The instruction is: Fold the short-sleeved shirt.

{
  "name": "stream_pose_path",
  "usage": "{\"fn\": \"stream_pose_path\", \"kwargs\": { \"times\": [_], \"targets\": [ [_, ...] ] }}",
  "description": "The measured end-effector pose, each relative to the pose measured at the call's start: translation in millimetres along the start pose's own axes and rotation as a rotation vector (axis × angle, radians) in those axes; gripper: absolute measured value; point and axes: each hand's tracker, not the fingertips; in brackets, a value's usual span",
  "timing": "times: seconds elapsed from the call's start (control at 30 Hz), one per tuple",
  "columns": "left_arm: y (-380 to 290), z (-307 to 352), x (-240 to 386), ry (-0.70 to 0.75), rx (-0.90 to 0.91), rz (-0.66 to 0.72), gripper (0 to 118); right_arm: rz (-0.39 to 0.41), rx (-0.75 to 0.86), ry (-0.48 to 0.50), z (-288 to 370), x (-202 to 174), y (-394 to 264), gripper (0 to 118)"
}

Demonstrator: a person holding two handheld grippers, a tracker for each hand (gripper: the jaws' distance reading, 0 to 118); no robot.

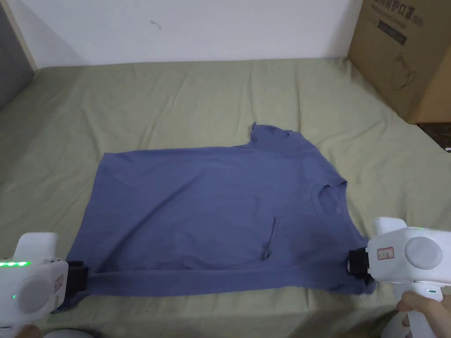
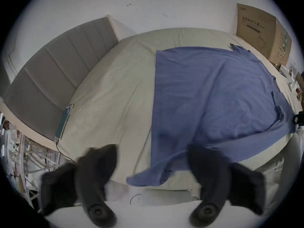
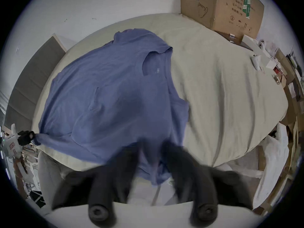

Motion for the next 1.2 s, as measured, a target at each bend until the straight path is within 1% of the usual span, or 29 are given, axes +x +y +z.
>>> {"fn": "stream_pose_path", "kwargs": {
  "times": [0.03, 0.07, 0.13, 0.2, 0.23, 0.27, 0.3, 0.33, 0.37, 0.4, 0.47, 0.5, 0.53, 0.6, 0.63, 0.67, 0.7, 0.77, 0.8, 0.83, 0.87, 0.9, 1.0, 1.03, 1.07, 1.1, 1.13, 1.17, 1.2],
  "targets": [
    [1, 2, 0, -0.011, -0.002, 0.008, 104, 0.011, 0.002, -0.032, 1, 1, 0, 65],
    [3, 6, 1, -0.031, 0.004, 0.016, 104, 0.021, 0.01, -0.054, 2, 0, 1, 70],
    [4, 13, 2, -0.059, 0.009, 0.017, 103, 0.021, 0.025, -0.053, 8, 0, 2, 69],
    [6, 22, 2, -0.088, 0.003, 0.032, 103, 0.018, 0.063, -0.005, 18, -1, 5, 69],
    [7, 25, 1, -0.107, 0.011, 0.059, 102, 0.02, 0.07, 0.01, 21, -3, 6, 66],
    [7, 28, -1, -0.137, 0.011, 0.079, 98, 0.026, 0.074, 0.016, 22, -6, 6, 57],
    [6, 32, -2, -0.167, 0.023, 0.094, 86, 0.038, 0.087, 0.018, 23, -10, 6, 38],
    [5, 36, -2, -0.172, 0.033, 0.093, 51, 0.047, 0.099, 0.021, 24, -13, 6, 1],
    [4, 41, -3, -0.181, 0.04, 0.09, 17, 0.057, 0.107, 0.027, 23, -16, 5, 0],
    [1, 42, -2, -0.176, 0.038, 0.084, 0, 0.056, 0.11, 0.045, 21, -18, 2, 0],
    [-6, 44, -2, -0.189, 0.019, 0.059, 0, 0.08, 0.026, 0.112, 13, -23, -1, 0],
    [-11, 43, -2, -0.201, -0.015, 0.049, 0, 0.07, 0.025, 0.103, 9, -25, -5, 0],
    [-16, 47, 0, -0.196, -0.005, 0.054, 0, 0.061, 0.024, 0.081, 6, -27, -8, 0],
    [-24, 47, -3, -0.174, -0.017, 0.074, 0, 0.069, 0.021, 0.085, 4, -28, -12, 0],
    [-26, 46, -6, -0.174, -0.019, 0.076, 2, 0.065, 0.022, 0.088, 4, -29, -12, 0],
    [-30, 46, -8, -0.162, -0.012, 0.091, 19, 0.056, 0.018, 0.103, 4, -29, -12, 0],
    [-30, 43, -13, -0.153, -0.013, 0.108, 38, 0.052, 0.012, 0.122, 3, -30, -11, 0],
    [-29, 36, -20, -0.146, -0.063, 0.14, 62, 0.048, 0.007, 0.127, 2, -32, -9, 0],
    [-30, 32, -23, -0.142, -0.062, 0.156, 92, 0.056, 0.006, 0.123, 1, -34, -9, 0],
    [-32, 30, -26, -0.147, -0.051, 0.168, 111, 0.062, 0.005, 0.115, -1, -35, -9, 0],
    [-32, 29, -29, -0.152, -0.049, 0.175, 110, 0.073, 0.0, 0.108, -2, -37, -9, 0],
    [-30, 26, -31, -0.156, -0.05, 0.179, 107, 0.08, -0.006, 0.104, -3, -38, -10, 0],
    [-29, 8, -33, -0.164, -0.046, 0.165, 107, 0.076, -0.03, 0.107, -8, -39, -12, 0],
    [-28, 3, -31, -0.161, -0.06, 0.164, 102, 0.075, -0.036, 0.104, -9, -39, -13, 0],
    [-27, -1, -30, -0.168, -0.066, 0.166, 88, 0.078, -0.041, 0.099, -10, -40, -14, 0],
    [-26, -5, -28, -0.2, -0.07, 0.163, 60, 0.078, -0.044, 0.096, -9, -39, -15, 0],
    [-26, -9, -27, -0.219, -0.081, 0.159, 12, 0.075, -0.046, 0.096, -9, -38, -15, 0],
    [-27, -15, -25, -0.221, -0.102, 0.155, 3, 0.072, -0.049, 0.099, -9, -36, -15, 0],
    [-28, -18, -21, -0.21, -0.119, 0.131, 2, 0.067, -0.05, 0.098, -9, -35, -16, 0]
  ]
}}
